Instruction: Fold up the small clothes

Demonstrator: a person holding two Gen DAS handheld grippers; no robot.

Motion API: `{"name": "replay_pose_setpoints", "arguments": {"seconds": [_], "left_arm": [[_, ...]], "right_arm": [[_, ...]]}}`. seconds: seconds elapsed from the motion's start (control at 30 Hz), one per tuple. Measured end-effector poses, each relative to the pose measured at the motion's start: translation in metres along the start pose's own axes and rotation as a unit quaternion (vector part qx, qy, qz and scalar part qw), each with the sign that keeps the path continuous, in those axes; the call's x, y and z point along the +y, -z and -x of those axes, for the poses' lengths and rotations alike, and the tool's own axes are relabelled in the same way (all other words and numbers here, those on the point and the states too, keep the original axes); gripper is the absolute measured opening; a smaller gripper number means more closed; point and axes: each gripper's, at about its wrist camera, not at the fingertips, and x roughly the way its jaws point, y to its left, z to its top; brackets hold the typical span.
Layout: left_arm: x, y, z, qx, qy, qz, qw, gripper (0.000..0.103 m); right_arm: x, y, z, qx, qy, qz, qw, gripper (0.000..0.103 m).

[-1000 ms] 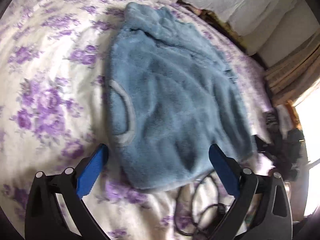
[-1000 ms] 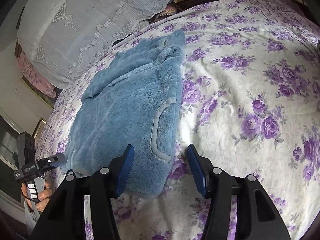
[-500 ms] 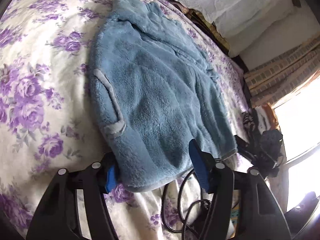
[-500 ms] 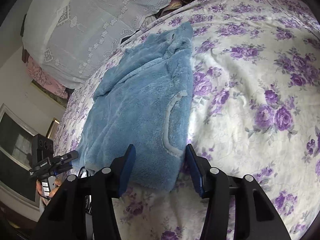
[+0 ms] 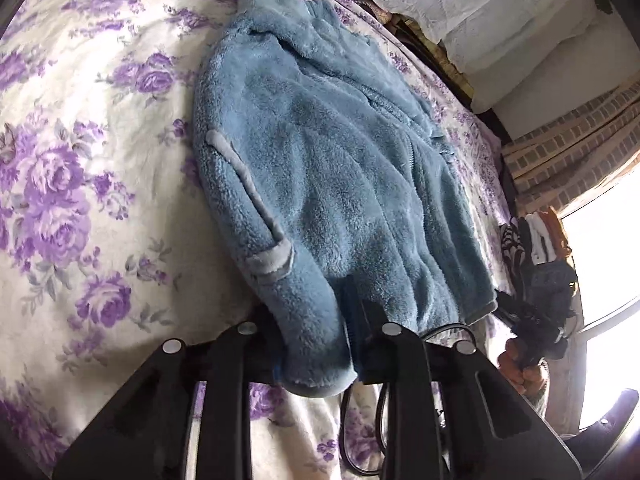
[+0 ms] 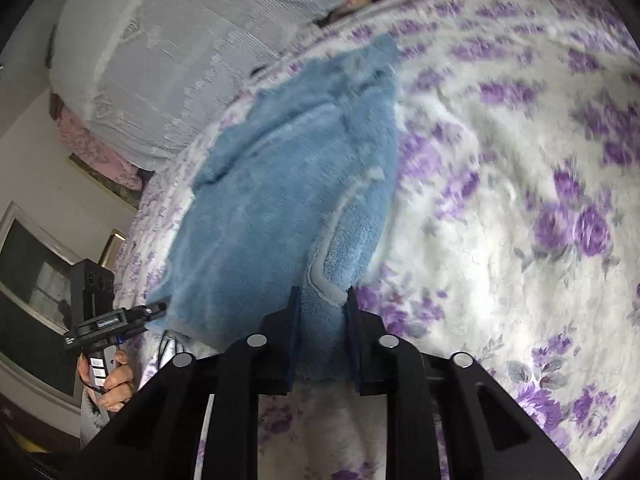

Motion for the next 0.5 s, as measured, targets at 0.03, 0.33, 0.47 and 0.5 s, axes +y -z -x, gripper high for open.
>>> {"name": "replay_pose_setpoints", "arguments": {"seconds": [0.03, 0.33, 0.47, 0.5], "left_arm": [[0.002, 0.000, 0.000, 0.001, 0.006, 0.004, 1.0000, 0.026], [-0.002, 0.001, 0.009, -0.018, 0.004, -0.007, 0.9998, 0.013], [-0.009, -0.004, 0.023, -0.036, -0.001, -0.016, 0.9992, 0.013], [-0.010, -0.006, 0.027, -0.040, -0.001, -0.018, 0.9990, 0.013]], "right_arm": [[0.001, 0.000, -0.001, 0.002, -0.001, 0.004, 1.000, 0.029], [0.004, 0.001, 0.016, -0.044, -0.003, 0.006, 0.999, 0.015], [0.001, -0.005, 0.031, -0.073, -0.009, -0.005, 0.997, 0.015], [0.000, -0.007, 0.033, -0.076, -0.013, -0.009, 0.997, 0.015]]}}
